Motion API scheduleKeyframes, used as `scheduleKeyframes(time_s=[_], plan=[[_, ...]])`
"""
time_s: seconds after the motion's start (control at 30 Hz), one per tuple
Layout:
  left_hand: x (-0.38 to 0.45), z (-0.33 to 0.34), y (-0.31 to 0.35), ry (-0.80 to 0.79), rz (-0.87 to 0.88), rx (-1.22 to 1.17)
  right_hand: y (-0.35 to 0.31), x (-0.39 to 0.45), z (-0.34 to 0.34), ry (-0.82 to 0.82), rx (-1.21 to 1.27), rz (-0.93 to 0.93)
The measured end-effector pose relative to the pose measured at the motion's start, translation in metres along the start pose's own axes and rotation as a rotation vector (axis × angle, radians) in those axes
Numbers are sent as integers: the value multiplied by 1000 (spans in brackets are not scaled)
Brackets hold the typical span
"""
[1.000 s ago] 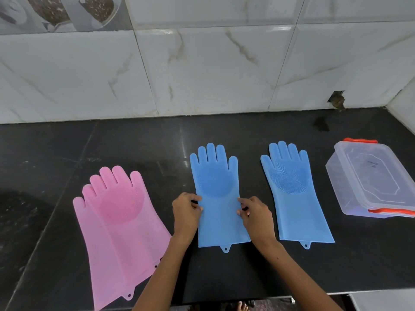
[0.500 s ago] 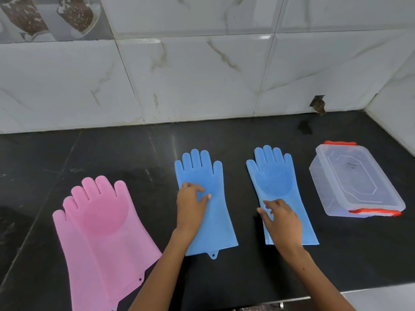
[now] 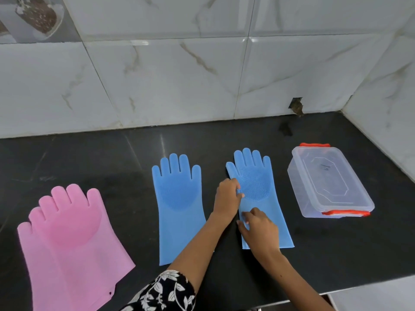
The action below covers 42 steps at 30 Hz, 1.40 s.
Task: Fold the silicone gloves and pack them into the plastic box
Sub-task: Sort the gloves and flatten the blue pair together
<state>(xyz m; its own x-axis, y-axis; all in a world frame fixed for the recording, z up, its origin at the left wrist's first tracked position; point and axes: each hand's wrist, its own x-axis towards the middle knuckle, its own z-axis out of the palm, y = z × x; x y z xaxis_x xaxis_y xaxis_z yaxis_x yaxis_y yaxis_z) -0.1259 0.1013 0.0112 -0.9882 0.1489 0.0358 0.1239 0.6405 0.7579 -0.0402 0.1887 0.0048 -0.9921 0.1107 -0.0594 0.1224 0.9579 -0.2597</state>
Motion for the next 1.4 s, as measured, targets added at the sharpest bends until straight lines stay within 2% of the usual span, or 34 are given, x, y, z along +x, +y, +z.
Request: scheduleKeyframes(time_s=[0.53,0.6,0.73,0.83,0.9,1.07,1.4], plan=[[-12,-27,-39,101,-103,-14,-28,1,19,-57,81,-167],[-11,-28,-39,89,-96,-7,-20,2,14,-35,195,-96],[-6,-31,-39,53,-89,-14,14,20,-3,203,237,135],[-3,-31,-37,33,-78,6,28,37,-10,172,296,234],[-3,-30,-38,45,-86,6,28,46,-10,153,348,245],[-3,-26,-38,114,-108,-2,28,62,-9,222,442,253],[0,-24,-38,178,-138,-33,30,72,-6,230,432,240]])
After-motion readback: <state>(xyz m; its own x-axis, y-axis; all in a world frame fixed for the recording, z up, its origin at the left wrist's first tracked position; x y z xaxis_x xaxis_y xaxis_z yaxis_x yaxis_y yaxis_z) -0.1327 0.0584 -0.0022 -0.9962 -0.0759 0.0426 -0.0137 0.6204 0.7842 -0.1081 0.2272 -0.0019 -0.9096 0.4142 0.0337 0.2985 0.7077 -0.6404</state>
